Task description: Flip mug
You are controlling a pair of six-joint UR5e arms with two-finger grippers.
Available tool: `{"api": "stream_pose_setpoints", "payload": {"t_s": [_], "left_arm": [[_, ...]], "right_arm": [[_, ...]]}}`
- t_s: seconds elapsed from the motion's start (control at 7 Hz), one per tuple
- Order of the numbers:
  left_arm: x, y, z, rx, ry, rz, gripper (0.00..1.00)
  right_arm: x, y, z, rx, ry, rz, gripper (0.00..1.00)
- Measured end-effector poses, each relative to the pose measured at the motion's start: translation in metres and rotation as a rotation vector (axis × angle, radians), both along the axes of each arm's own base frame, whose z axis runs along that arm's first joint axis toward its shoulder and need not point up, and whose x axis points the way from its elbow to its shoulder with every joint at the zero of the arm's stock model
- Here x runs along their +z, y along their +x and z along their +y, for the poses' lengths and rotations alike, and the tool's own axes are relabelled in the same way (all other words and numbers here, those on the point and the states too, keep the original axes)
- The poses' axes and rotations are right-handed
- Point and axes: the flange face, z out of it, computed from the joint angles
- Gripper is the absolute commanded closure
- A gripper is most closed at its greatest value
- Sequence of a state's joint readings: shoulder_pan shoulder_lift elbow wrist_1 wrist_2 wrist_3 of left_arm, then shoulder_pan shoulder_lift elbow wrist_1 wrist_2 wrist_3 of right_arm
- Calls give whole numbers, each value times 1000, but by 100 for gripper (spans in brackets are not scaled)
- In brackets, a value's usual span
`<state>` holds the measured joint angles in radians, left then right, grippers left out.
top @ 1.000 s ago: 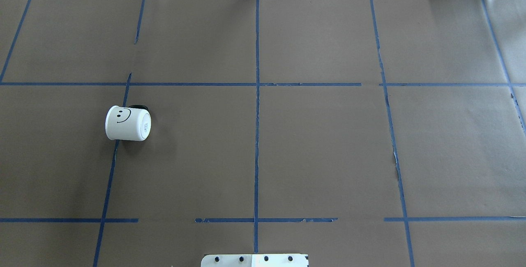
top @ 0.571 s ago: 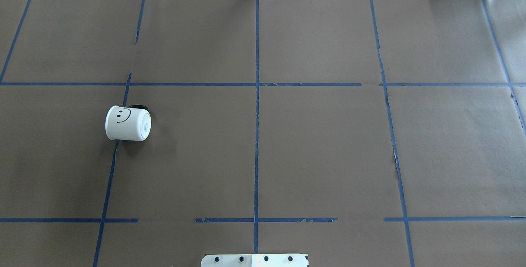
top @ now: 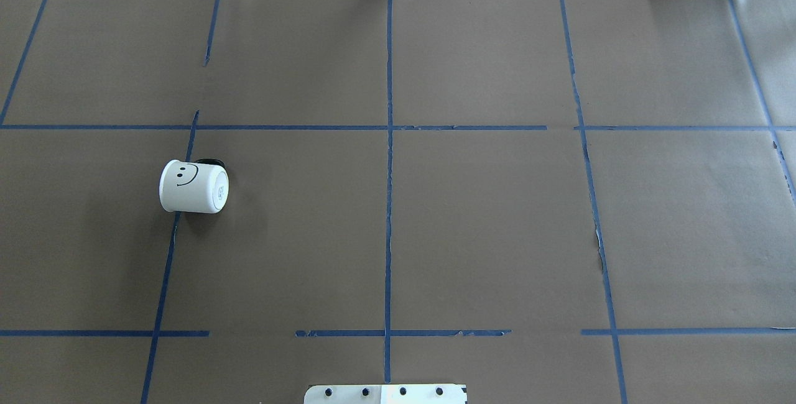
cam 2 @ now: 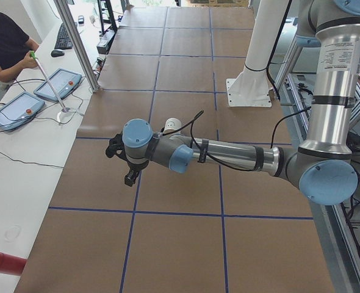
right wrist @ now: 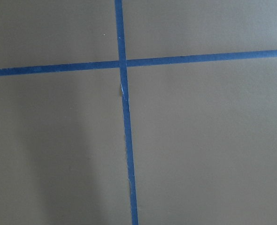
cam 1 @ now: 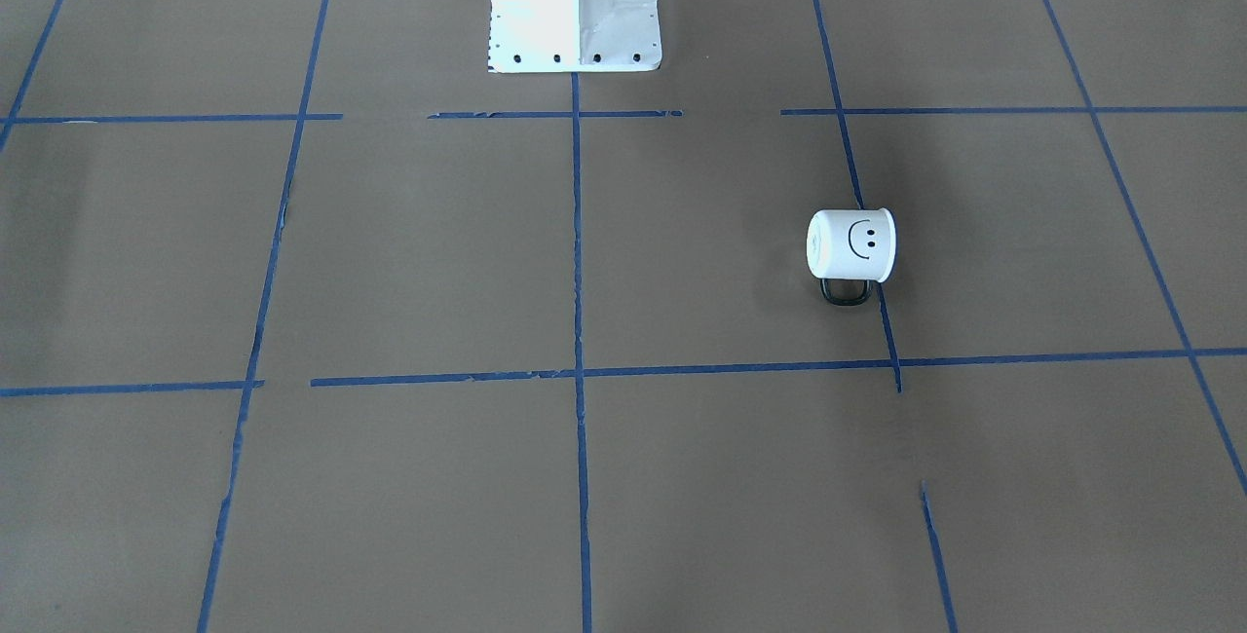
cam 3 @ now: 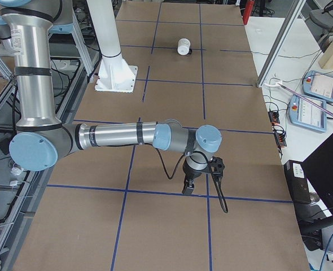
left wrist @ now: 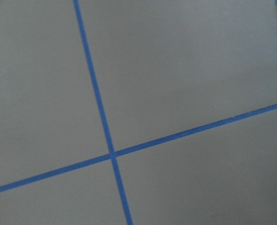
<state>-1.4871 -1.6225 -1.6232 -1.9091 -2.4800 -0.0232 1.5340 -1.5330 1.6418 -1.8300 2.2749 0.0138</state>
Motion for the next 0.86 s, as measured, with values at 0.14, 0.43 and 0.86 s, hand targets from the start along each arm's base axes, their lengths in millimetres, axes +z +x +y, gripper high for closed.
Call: {"api": "stream_pose_setpoints", "payload": {"t_s": [0.14, 0.43, 0.86], "left_arm": [[-5, 24, -1, -16, 2, 42, 0], [5, 54, 2, -76, -12, 131, 0], [17, 94, 16, -137, -90, 273, 0]], "right_arm": [[0, 0, 0, 0, 0, 0, 0], [0, 0, 0, 0, 0, 0, 0], [0, 0, 0, 0, 0, 0, 0]]}}
